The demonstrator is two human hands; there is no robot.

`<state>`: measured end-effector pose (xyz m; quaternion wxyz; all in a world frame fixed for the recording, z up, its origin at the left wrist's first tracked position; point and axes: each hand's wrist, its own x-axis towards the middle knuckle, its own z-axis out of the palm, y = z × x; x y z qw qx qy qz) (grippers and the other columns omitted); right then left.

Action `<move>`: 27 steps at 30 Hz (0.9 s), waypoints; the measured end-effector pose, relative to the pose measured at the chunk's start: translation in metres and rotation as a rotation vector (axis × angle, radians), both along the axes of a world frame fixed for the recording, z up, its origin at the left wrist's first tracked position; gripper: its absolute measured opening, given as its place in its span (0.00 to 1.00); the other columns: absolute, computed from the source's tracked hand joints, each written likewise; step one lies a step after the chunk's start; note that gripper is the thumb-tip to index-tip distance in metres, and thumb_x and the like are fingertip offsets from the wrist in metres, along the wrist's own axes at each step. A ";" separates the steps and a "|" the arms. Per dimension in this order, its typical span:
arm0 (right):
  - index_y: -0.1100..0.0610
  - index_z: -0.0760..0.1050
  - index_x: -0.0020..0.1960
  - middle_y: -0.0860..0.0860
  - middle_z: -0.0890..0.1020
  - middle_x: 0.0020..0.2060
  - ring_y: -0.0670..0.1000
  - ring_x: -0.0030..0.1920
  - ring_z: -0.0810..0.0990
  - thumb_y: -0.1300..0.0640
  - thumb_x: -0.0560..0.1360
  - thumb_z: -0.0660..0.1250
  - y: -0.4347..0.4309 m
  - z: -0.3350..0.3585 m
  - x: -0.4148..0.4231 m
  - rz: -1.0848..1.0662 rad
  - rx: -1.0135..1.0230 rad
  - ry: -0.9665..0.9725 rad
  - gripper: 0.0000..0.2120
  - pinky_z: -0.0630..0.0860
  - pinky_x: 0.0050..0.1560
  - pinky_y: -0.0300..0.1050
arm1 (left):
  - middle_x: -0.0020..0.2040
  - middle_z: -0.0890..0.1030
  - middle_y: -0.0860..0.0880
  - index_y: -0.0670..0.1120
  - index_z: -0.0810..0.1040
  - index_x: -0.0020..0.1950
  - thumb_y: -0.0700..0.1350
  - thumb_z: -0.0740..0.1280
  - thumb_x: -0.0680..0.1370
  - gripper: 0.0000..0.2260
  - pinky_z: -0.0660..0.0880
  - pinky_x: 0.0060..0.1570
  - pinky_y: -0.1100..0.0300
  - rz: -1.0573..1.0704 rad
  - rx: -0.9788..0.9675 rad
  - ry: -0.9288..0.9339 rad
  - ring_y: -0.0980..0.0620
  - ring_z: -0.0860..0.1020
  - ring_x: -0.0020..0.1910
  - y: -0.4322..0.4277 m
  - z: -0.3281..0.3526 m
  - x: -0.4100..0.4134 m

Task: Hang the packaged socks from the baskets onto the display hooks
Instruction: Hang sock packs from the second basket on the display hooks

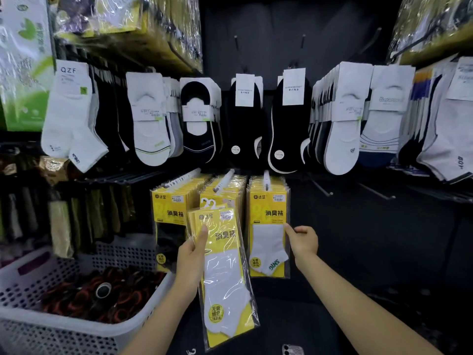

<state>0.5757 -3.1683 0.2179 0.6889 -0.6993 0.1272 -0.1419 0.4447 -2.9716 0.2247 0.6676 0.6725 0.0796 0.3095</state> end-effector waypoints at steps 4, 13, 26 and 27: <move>0.57 0.74 0.47 0.55 0.79 0.45 0.48 0.39 0.75 0.51 0.74 0.70 0.003 0.002 -0.030 0.168 0.033 -0.127 0.10 0.73 0.38 0.38 | 0.20 0.73 0.57 0.53 0.73 0.23 0.52 0.63 0.78 0.22 0.67 0.24 0.73 -0.080 -0.076 -0.023 0.63 0.72 0.20 -0.010 -0.002 0.003; 0.68 0.75 0.48 0.59 0.80 0.43 0.50 0.42 0.80 0.54 0.75 0.69 0.013 0.023 -0.082 0.540 0.052 -0.272 0.15 0.78 0.44 0.40 | 0.42 0.86 0.54 0.51 0.82 0.48 0.54 0.72 0.70 0.11 0.78 0.37 0.64 -0.146 -0.216 -0.035 0.56 0.84 0.42 -0.046 0.009 0.002; 0.60 0.75 0.50 0.47 0.86 0.36 0.44 0.36 0.84 0.56 0.79 0.63 -0.026 0.024 -0.063 0.430 0.143 -0.256 0.08 0.77 0.31 0.34 | 0.29 0.61 0.58 0.51 0.60 0.33 0.62 0.60 0.76 0.19 0.57 0.32 0.67 0.040 -0.027 0.061 0.62 0.59 0.27 -0.013 0.017 0.001; 0.60 0.75 0.49 0.47 0.85 0.36 0.43 0.35 0.84 0.55 0.79 0.64 -0.027 0.028 -0.058 0.401 0.135 -0.268 0.07 0.76 0.31 0.33 | 0.25 0.59 0.58 0.50 0.58 0.31 0.61 0.61 0.76 0.21 0.59 0.33 0.65 0.059 -0.030 0.048 0.60 0.58 0.24 -0.010 0.019 0.000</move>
